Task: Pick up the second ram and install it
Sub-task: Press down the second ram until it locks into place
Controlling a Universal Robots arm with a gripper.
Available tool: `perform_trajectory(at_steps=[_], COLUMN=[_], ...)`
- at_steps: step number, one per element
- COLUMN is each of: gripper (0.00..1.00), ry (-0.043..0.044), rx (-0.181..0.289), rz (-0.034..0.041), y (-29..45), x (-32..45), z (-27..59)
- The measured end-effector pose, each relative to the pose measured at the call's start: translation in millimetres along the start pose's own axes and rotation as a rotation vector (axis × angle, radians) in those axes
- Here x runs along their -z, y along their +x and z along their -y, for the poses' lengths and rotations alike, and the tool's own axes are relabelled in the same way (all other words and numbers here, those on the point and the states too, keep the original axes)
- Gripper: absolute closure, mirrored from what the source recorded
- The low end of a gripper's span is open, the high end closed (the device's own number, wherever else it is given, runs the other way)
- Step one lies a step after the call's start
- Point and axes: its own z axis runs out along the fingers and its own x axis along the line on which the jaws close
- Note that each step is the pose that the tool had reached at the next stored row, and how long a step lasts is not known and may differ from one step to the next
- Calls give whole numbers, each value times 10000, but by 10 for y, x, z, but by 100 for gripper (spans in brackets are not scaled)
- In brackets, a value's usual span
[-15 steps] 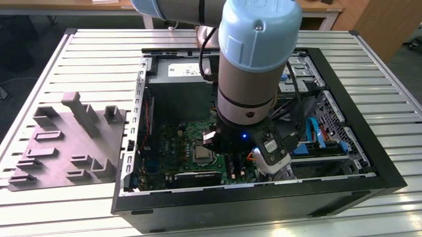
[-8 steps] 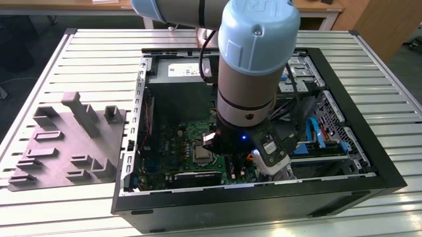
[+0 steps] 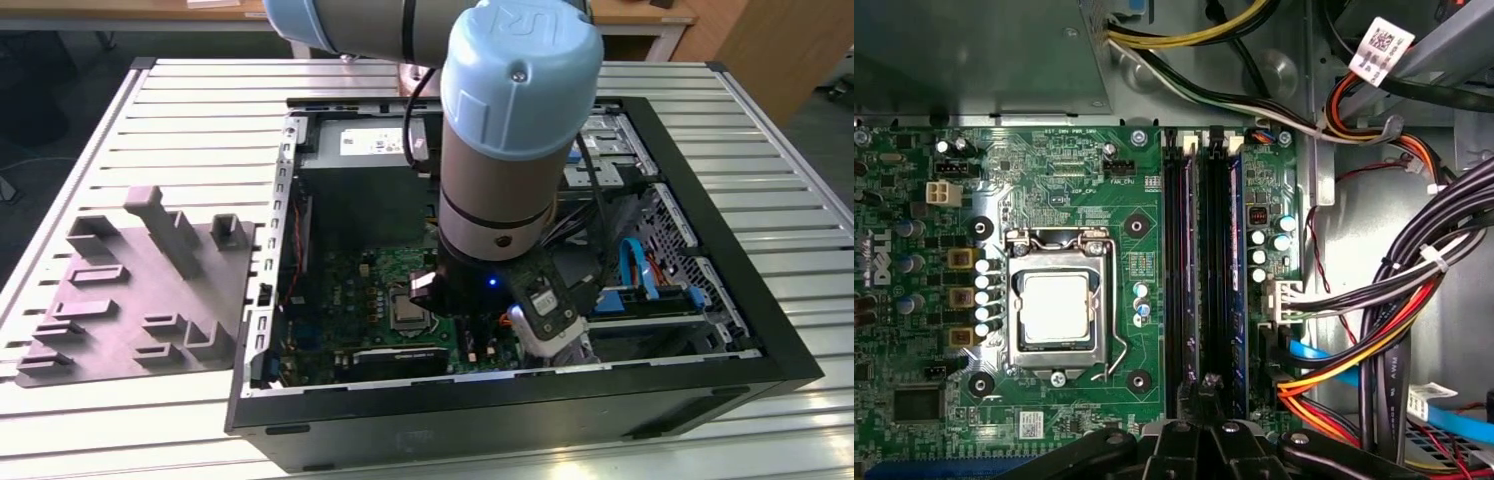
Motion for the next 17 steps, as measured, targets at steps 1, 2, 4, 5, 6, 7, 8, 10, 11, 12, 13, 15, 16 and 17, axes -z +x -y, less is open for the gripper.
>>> perform_trajectory(at_steps=[1,2,4,5,6,7,8,10,11,12,13,15,16,17], gripper=[90,90,90,90,90,90,90,90,90,90,90,90,90,90], ry=[-4,-5,-5,-5,-4,-5,-5,-5,-9,-6,-3,-3,-4,-5], rx=[0,0,0,0,0,0,0,0,0,0,0,0,0,0], rz=[1,1,1,1,1,1,1,1,3,2,1,1,1,1], y=[0,0,0,0,0,0,0,0,0,0,1,1,1,1], x=[-3,-3,-3,-3,-3,-4,-4,-9,-15,-18,-21,-22,-23,-23], z=[-1,-1,-1,-1,-1,-1,-1,0,0,0,0,0,0,0])
